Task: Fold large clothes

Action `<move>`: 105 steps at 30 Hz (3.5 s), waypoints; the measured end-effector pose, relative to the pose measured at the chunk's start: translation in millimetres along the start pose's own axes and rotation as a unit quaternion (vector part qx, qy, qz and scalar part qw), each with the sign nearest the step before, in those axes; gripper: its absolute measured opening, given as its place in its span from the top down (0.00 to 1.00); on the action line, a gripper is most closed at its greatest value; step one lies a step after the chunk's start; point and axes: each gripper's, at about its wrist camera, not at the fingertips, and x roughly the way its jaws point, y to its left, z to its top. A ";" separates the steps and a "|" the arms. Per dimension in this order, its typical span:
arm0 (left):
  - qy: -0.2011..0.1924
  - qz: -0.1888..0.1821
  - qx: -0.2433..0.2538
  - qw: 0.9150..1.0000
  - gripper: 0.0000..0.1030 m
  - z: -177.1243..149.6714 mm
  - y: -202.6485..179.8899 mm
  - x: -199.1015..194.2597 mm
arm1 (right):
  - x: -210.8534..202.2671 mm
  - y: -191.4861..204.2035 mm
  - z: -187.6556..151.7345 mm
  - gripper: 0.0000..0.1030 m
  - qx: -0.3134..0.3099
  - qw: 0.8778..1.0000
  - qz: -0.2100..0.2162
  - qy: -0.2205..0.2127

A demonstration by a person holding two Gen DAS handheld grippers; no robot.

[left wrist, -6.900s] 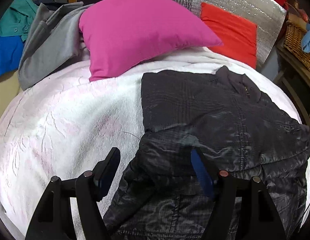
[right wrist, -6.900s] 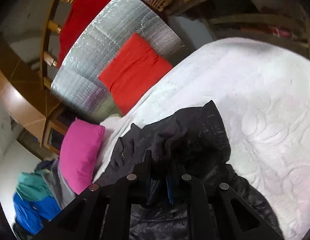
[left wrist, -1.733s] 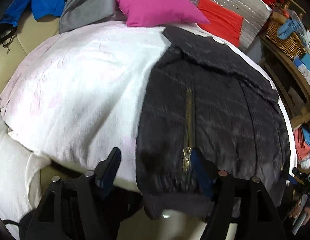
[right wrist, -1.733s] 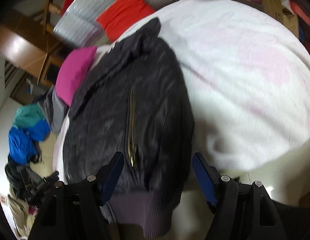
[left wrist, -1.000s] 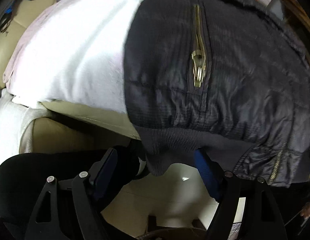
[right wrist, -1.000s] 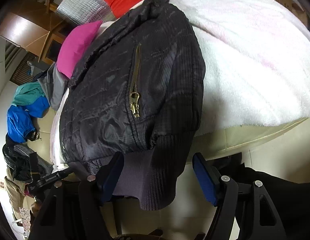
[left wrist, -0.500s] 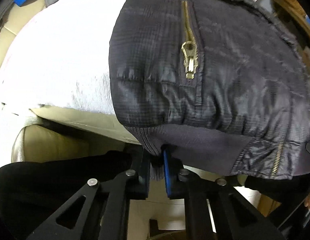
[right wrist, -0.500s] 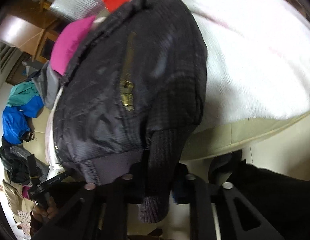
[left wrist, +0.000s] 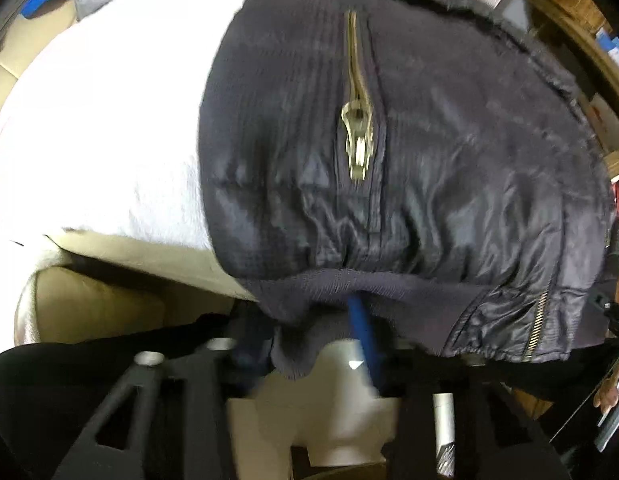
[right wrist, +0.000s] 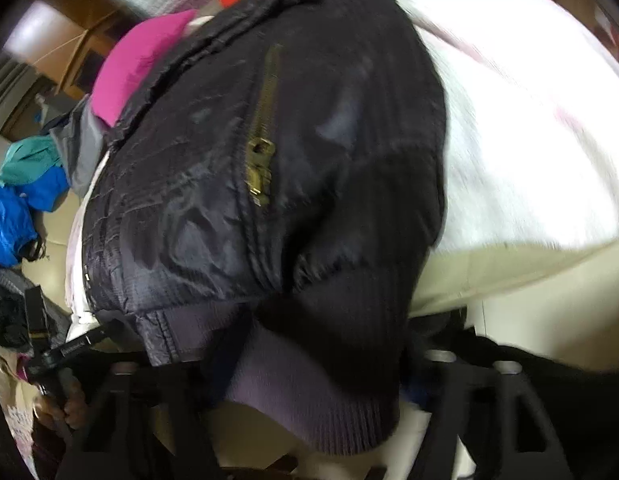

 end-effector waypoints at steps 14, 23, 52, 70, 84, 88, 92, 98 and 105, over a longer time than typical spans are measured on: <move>-0.125 -0.181 -0.009 0.975 0.92 75.3 8.1 -140.0 | -117.7 58.6 52.5 0.87 -0.072 0.973 0.076 -0.207; -0.220 -0.207 -0.054 0.952 0.92 197.5 18.1 -160.2 | -131.9 94.8 154.3 0.87 -0.062 0.944 0.062 -0.318; -0.148 -0.147 -0.078 0.975 0.79 498.0 -15.3 68.3 | 120.4 5.6 513.1 0.24 0.136 0.968 0.061 -0.200; -0.167 -0.133 -0.208 0.954 0.23 259.8 11.4 -39.3 | -54.8 -10.7 281.2 0.17 0.164 0.945 0.111 -0.261; -0.102 -0.219 -0.329 0.913 0.22 250.0 48.4 35.7 | 37.3 -54.4 257.0 0.17 0.298 0.929 0.146 -0.161; -0.125 -0.221 -0.336 0.907 0.22 261.4 47.0 37.5 | 47.8 -52.0 277.6 0.16 0.280 0.933 0.137 -0.180; -0.148 -0.234 -0.353 0.894 0.23 265.6 47.3 38.1 | 58.5 -49.5 290.8 0.16 0.265 0.934 0.135 -0.198; -0.177 -0.224 -0.338 0.897 0.66 279.1 43.4 38.7 | 55.6 -44.7 296.9 0.51 0.241 0.939 0.122 -0.214; -0.214 -0.198 -0.313 0.904 0.81 271.5 33.7 6.7 | 17.0 -17.5 282.6 0.64 0.191 0.945 0.093 -0.250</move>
